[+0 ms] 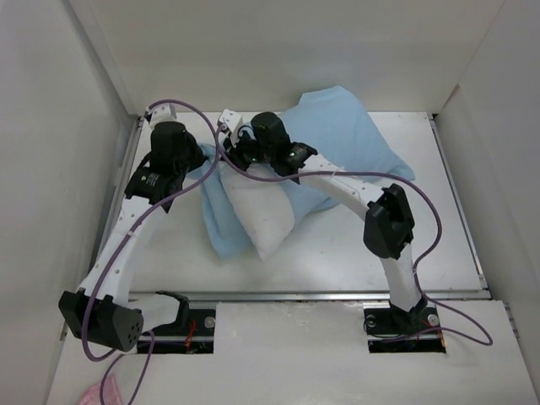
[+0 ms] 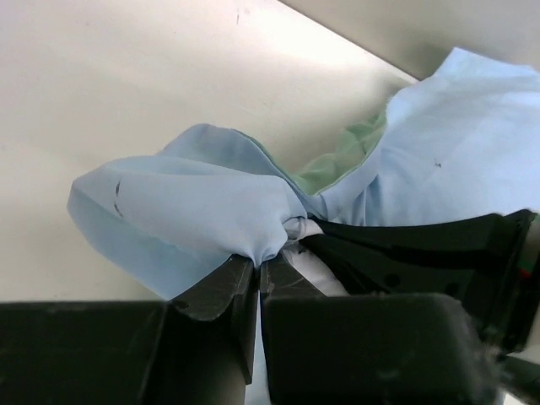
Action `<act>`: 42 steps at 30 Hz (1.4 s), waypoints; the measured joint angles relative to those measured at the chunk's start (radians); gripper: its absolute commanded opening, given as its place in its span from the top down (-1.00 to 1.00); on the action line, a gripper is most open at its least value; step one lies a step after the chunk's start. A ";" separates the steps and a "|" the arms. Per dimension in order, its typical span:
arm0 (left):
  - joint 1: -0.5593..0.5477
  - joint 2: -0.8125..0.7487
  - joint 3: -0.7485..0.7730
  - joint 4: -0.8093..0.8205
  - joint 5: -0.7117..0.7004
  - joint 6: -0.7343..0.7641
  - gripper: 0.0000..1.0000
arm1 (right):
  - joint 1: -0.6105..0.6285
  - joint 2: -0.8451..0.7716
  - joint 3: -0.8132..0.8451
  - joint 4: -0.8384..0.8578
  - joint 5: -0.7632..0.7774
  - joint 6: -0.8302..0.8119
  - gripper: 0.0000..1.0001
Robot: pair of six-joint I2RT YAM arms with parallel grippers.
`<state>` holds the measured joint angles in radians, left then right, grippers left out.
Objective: Put the pillow into the pillowcase
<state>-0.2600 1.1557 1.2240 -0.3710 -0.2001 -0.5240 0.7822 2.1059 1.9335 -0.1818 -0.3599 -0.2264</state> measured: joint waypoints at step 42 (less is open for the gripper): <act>0.024 0.092 -0.349 0.295 0.319 -0.120 -0.38 | -0.274 -0.185 -0.027 -0.089 0.124 0.208 -1.00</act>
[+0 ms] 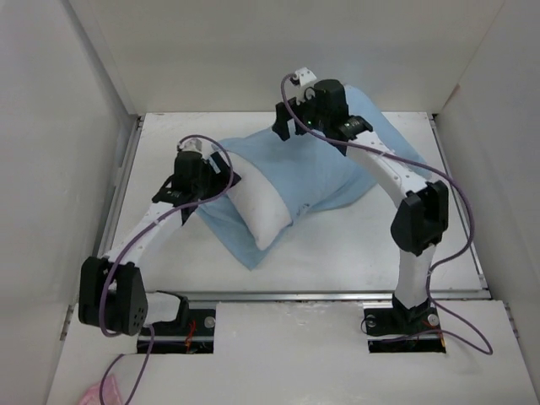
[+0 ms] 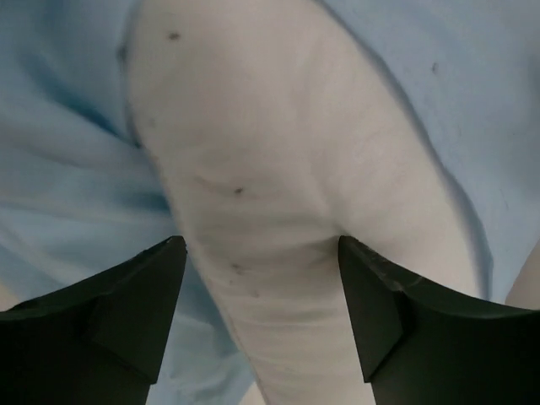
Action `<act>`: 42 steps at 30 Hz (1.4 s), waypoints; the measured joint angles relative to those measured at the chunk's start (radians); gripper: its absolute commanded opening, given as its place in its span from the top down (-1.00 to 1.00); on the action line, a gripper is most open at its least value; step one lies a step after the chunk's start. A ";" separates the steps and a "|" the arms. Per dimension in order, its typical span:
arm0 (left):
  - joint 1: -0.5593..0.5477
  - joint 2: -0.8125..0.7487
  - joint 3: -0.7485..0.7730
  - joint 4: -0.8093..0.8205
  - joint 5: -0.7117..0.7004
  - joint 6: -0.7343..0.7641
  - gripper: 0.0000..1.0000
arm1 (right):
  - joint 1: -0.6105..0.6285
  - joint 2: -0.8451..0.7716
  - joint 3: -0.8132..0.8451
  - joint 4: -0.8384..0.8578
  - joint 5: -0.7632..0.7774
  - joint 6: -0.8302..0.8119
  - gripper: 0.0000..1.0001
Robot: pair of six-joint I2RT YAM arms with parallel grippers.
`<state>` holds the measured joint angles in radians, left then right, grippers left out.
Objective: Put the pillow into the pillowcase
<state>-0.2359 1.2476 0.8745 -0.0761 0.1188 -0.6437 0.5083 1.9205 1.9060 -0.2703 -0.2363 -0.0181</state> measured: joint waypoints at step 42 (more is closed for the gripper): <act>0.080 0.235 0.225 -0.026 -0.075 0.107 -1.00 | 0.234 0.418 0.275 -0.427 0.425 -0.617 1.00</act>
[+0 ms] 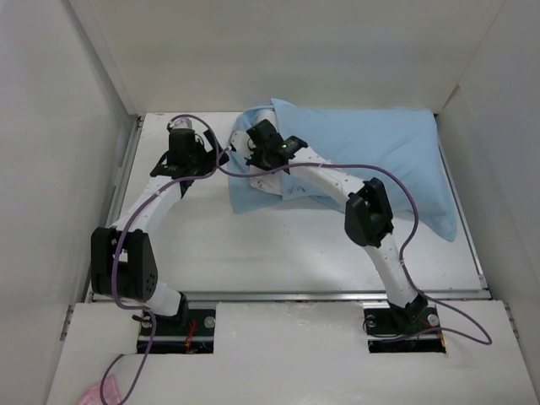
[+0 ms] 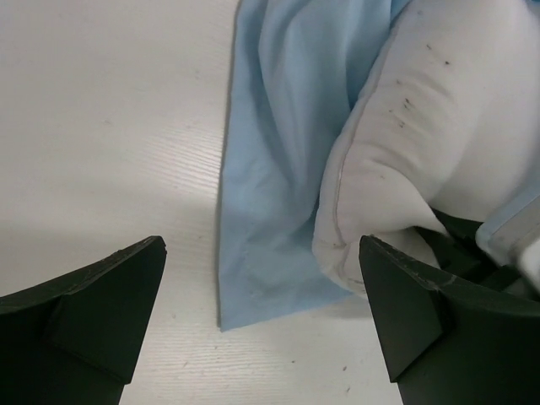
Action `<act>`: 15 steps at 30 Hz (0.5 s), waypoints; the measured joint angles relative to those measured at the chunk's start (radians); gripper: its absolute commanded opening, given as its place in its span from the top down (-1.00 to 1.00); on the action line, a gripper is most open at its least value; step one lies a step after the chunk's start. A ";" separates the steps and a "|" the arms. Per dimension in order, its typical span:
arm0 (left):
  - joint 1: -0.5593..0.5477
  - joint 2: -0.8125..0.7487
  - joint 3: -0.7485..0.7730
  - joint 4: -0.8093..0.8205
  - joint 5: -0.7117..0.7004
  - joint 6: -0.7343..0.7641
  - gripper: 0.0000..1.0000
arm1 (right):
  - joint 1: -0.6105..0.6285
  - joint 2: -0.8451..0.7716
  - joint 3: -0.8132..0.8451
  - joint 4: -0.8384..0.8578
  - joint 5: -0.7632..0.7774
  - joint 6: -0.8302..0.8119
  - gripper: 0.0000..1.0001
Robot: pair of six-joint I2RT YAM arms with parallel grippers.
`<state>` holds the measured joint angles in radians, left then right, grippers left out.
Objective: Put the pillow into the pillowcase
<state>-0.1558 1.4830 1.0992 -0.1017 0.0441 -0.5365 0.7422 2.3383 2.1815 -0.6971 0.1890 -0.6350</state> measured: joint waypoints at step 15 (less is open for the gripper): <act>-0.078 0.279 0.143 0.189 0.212 -0.014 -0.82 | -0.222 -0.450 -0.286 0.280 -0.280 0.323 1.00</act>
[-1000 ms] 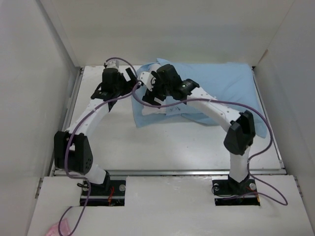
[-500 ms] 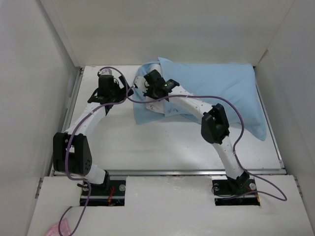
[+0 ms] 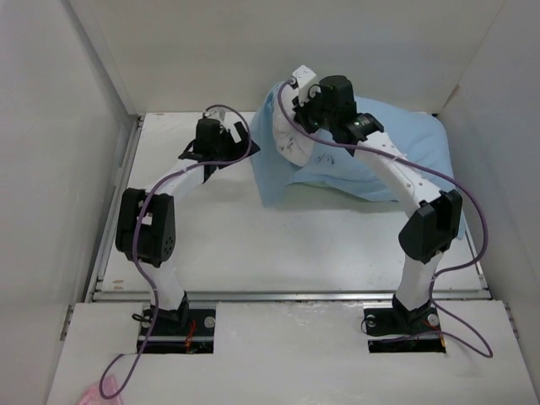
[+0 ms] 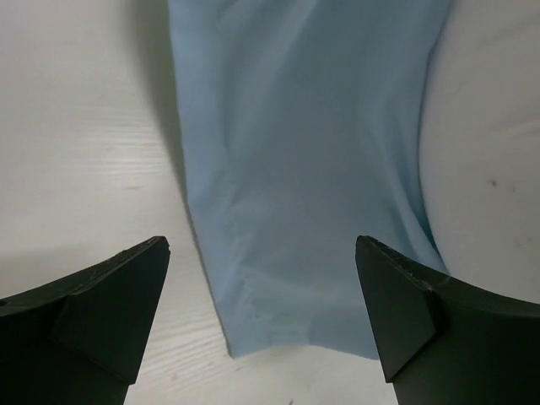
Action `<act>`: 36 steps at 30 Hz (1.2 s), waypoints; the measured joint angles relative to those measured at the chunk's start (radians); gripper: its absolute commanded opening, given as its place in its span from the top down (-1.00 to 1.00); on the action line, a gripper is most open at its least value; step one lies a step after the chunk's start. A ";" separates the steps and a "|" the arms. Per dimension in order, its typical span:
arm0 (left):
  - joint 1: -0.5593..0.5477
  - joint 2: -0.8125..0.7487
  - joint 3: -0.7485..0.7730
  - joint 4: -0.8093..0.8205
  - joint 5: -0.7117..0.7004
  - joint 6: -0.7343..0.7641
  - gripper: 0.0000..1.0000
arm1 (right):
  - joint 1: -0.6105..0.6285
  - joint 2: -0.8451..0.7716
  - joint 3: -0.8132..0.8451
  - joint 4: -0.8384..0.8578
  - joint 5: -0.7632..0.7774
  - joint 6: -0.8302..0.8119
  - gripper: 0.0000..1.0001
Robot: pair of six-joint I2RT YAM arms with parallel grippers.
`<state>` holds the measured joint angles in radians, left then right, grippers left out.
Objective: Put the pillow into the pillowcase
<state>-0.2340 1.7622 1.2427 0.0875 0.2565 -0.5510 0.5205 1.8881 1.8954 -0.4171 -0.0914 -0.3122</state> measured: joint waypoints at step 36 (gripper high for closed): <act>-0.097 0.451 0.225 0.670 0.231 -0.364 -0.99 | -0.106 0.018 0.139 -0.011 -0.304 0.255 1.00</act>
<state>-0.3305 2.2127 1.4681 0.7574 0.4873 -0.9150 0.4149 1.9057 2.0346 -0.4286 -0.3958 -0.0570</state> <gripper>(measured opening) 0.992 0.090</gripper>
